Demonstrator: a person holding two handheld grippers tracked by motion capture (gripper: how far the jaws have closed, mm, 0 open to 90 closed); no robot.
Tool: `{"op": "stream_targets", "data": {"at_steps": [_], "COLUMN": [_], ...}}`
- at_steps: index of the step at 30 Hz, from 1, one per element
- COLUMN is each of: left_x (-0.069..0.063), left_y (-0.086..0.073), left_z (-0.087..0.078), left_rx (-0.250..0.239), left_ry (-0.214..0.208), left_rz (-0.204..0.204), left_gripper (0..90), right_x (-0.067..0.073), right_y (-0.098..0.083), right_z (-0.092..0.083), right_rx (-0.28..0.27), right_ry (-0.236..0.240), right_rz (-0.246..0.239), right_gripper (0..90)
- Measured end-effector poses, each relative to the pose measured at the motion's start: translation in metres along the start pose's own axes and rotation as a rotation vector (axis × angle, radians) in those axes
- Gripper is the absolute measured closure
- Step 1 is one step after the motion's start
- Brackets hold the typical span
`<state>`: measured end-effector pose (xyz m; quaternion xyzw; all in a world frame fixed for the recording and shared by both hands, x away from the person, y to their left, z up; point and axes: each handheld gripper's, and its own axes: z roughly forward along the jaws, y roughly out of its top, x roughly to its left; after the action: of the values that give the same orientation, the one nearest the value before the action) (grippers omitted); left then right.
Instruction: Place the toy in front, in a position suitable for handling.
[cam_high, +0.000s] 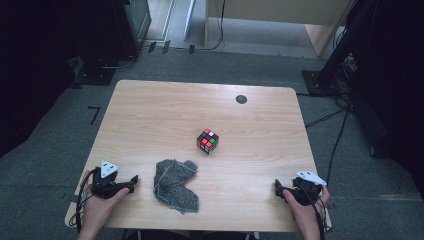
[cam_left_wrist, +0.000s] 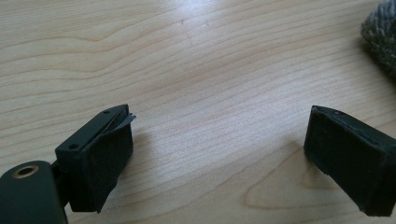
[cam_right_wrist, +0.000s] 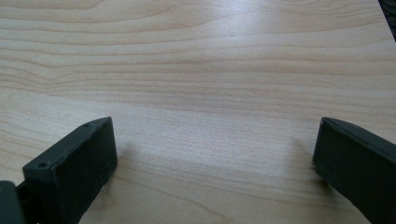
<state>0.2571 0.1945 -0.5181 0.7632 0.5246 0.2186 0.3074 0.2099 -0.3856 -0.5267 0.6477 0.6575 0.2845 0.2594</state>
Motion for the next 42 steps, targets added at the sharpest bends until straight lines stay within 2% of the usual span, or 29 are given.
{"op": "stream_targets", "data": {"at_steps": [4, 6, 8, 11, 12, 13, 15, 17, 18, 22, 23, 24, 26, 27, 28, 29, 30, 31, 32, 33, 34, 37, 42], "left_x": [-0.002, -0.002, -0.002, -0.002, -0.002, -0.002, -0.002, -0.002, -0.002, -0.002, -0.002, -0.002, -0.002, -0.002, -0.002, -0.002, -0.002, -0.002, -0.002, -0.002, -0.002, -0.002, -0.002], "left_y": [0.001, 0.001, 0.001, 0.001, 0.0, 0.0, 0.0, 0.0, 0.0, 0.0, 0.0, 0.0, 0.0, 0.0, 0.0, 0.0, 0.0, 0.0, 0.0, 0.0, 0.0, 0.0, 0.0], "left_z": [0.001, 0.001, 0.001, 0.001, 0.001, 0.001, 0.0, 0.0, 0.0, 0.0, 0.0, 0.0, 0.0, 0.0, 0.0, 0.0, 0.0, 0.0, 0.0, 0.0, 0.0, 0.0, 0.001], "left_rx": [0.005, 0.005, 0.005, 0.005, 0.005, 0.005, 0.004, 0.004, 0.004, 0.004, 0.004, 0.004, 0.004, 0.004, 0.004, 0.004, 0.004, 0.004, 0.004, 0.004, 0.004, 0.004, 0.004], "left_ry": [0.009, 0.009, 0.009, 0.009, 0.007, 0.007, 0.007, 0.007, 0.007, 0.006, 0.006, 0.006, 0.006, 0.006, 0.006, 0.006, 0.006, 0.006, 0.005, 0.005, 0.004, 0.003, 0.001], "left_rz": [-0.008, -0.008, -0.008, -0.008, -0.007, -0.007, -0.006, -0.006, -0.007, -0.007, -0.007, -0.007, -0.007, -0.007, -0.007, -0.007, -0.006, -0.006, -0.006, -0.006, -0.005, -0.005, -0.002], "left_gripper": [5.9, 6.0, 6.0, 6.0, 6.1, 6.1, 6.2, 6.2, 6.2, 6.2, 6.2, 6.2, 6.2, 6.2, 6.2, 6.2, 6.2, 6.2, 6.2, 6.2, 6.2, 6.2, 6.3], "right_x": [0.001, 0.002, 0.005, 0.011, 0.019, 0.019, 0.033, 0.038, 0.049, 0.073, 0.073, 0.079, 0.096, 0.096, 0.101, 0.114, 0.12, 0.12, 0.131, 0.131, 0.142, 0.155, 0.168], "right_y": [0.0, 0.002, 0.004, 0.009, 0.016, 0.016, 0.026, 0.029, 0.035, 0.044, 0.044, 0.046, 0.053, 0.053, 0.056, 0.062, 0.065, 0.065, 0.07, 0.07, 0.074, 0.08, 0.086], "right_z": [-0.001, -0.001, -0.003, -0.005, -0.008, -0.008, -0.01, -0.008, -0.005, 0.004, 0.004, 0.006, 0.012, 0.012, 0.014, 0.018, 0.02, 0.02, 0.026, 0.026, 0.032, 0.04, 0.049], "right_rx": [0.008, 0.011, -0.003, -0.02, -0.051, -0.051, -0.088, -0.093, -0.097, -0.091, -0.091, -0.092, -0.093, -0.093, -0.096, -0.1, -0.105, -0.105, -0.109, -0.109, -0.111, -0.109, -0.091], "right_ry": [0.001, 0.018, 0.046, 0.048, 0.083, 0.083, 0.128, 0.145, 0.169, 0.207, 0.207, 0.218, 0.261, 0.261, 0.277, 0.308, 0.321, 0.321, 0.344, 0.344, 0.365, 0.378, 0.391], "right_rz": [0.002, 0.011, 0.042, 0.037, 0.038, 0.038, 0.018, 0.008, -0.016, -0.066, -0.066, -0.08, -0.114, -0.114, -0.129, -0.157, -0.174, -0.174, -0.197, -0.197, -0.219, -0.252, -0.28], "right_gripper": [0.0, 0.0, 0.0, 0.0, 0.1, 0.1, 0.1, 0.1, 0.1, 0.1, 0.1, 0.1, 0.1, 0.1, 0.5, 2.2, 2.6, 2.6, 2.9, 2.9, 3.0, 3.2, 4.3]}}
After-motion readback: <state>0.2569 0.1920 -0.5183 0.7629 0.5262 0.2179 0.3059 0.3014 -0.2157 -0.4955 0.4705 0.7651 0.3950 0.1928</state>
